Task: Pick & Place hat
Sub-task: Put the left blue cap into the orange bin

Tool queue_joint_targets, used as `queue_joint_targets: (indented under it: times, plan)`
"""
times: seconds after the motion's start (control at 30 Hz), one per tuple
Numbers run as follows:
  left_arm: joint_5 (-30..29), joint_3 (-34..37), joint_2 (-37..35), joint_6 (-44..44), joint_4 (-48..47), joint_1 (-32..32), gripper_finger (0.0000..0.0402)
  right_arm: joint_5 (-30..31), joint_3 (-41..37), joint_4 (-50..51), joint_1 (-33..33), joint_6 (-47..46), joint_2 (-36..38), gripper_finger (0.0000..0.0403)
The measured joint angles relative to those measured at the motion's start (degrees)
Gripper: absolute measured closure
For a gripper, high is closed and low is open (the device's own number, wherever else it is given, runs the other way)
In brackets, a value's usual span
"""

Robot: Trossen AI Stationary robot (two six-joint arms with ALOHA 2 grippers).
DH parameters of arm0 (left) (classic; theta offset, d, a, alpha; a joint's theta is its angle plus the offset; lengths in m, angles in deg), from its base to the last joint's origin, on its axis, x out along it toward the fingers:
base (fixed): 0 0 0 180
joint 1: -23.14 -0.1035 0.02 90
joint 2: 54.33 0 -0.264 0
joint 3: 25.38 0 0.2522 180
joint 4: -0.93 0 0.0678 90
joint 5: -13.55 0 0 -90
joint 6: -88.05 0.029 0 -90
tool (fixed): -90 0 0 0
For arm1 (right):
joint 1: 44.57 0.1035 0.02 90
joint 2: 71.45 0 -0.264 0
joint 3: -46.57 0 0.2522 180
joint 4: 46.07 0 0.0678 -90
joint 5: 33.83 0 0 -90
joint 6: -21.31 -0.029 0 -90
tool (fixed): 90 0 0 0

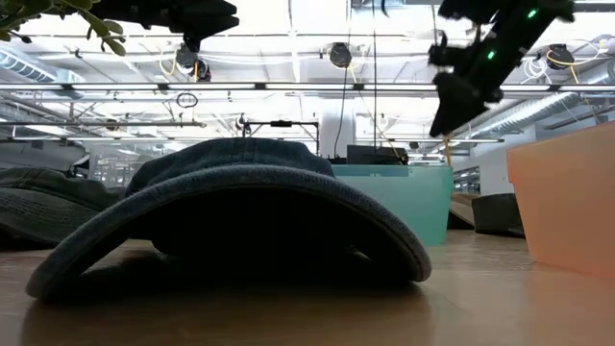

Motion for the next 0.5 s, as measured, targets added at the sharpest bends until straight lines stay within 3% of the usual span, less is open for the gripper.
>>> queue_joint_targets:
  times: [0.1, 0.3, 0.5]
  plan:
    - [0.0, 0.0, 0.0, 0.7, 0.0, 0.0, 0.0243, -6.9, -1.9, -2.9, -7.3, 3.7, 0.0, 0.0187]
    - [1.9, 0.0, -0.4, -0.2, -1.9, 0.0, 0.0243, -13.9, -6.1, -6.4, -19.9, 9.5, 0.0, 0.018]
    - [5.8, 0.0, -5.4, 1.9, -8.5, 0.0, 0.0243, -26.3, -11.4, -15.2, -26.8, 10.8, 0.0, 0.0175]
